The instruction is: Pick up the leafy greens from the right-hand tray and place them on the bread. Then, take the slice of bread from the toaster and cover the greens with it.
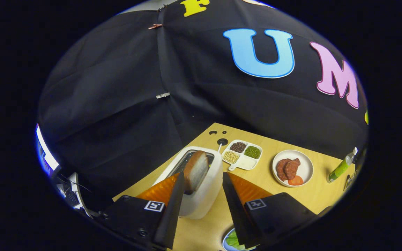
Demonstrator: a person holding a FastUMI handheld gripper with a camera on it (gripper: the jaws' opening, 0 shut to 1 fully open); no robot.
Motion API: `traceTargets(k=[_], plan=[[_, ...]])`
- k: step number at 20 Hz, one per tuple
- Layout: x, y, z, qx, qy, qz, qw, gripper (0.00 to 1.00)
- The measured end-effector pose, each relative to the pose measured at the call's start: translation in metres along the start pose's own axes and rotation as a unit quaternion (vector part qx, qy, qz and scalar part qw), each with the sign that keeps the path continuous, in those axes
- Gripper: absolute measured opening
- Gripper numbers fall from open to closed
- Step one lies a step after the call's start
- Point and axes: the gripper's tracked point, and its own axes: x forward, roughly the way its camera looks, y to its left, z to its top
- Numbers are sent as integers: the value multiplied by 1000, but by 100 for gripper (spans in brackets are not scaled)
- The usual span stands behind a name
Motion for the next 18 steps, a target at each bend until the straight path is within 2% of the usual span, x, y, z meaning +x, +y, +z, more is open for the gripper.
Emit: traceTargets(k=[7, 11, 13, 16, 18], plan=[[67, 4, -11, -12, 44, -42, 998, 69], [83, -5, -23, -13, 71, -64, 995, 67], [87, -12, -31, -19, 82, -73, 994, 58], [90, 0, -31, -1, 85, -58, 995, 23], [87, 1, -28, 3, 82, -55, 995, 15]])
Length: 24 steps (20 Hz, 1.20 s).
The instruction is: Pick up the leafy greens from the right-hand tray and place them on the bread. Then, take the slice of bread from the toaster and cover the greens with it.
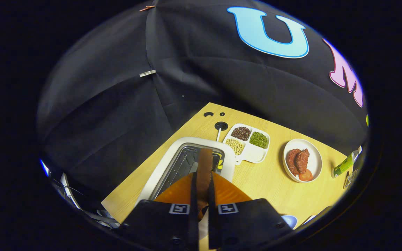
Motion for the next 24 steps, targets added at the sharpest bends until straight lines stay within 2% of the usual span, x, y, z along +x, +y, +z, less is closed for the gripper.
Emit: traceTargets(k=[7, 14, 19, 24], plan=[[-59, -4, 40, 15, -74, 21, 997, 14], [-151, -55, 65, 34, -152, 10, 988, 14], [-202, -124, 36, 61, -169, -35, 983, 14], [-221, -181, -32, 111, -155, -73, 979, 14]])
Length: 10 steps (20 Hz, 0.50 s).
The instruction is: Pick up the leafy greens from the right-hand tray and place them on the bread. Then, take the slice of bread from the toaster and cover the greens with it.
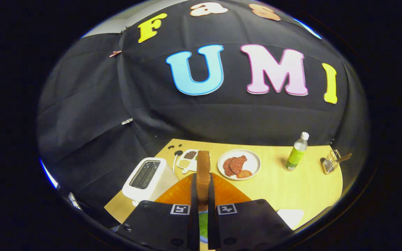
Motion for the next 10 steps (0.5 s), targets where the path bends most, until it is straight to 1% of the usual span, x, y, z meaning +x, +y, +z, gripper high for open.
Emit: traceTargets(k=[2, 6, 10], plan=[[-5, -16, -31, 25, 10, -8, 1000, 14], [-4, -30, -81, 90, 27, -12, 995, 14], [9, -25, -117, 158, 43, -3, 987, 14]])
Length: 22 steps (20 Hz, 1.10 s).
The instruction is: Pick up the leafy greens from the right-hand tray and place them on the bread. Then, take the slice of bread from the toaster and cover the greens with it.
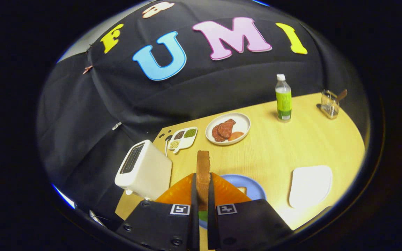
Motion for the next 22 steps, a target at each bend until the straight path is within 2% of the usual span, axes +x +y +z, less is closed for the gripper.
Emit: traceTargets(k=[6, 13, 14, 15, 17, 20, 22], plan=[[28, -12, -48, 90, 33, 13, 995, 14], [40, -64, -68, 79, 49, -40, 995, 14], [39, -70, -72, 71, 53, -47, 995, 21], [40, -80, -78, 60, 62, -65, 994, 24], [37, -94, -85, 40, 74, -90, 992, 46], [30, -106, -79, 17, 66, -105, 992, 77], [23, -114, -69, -4, 56, -115, 992, 84]])
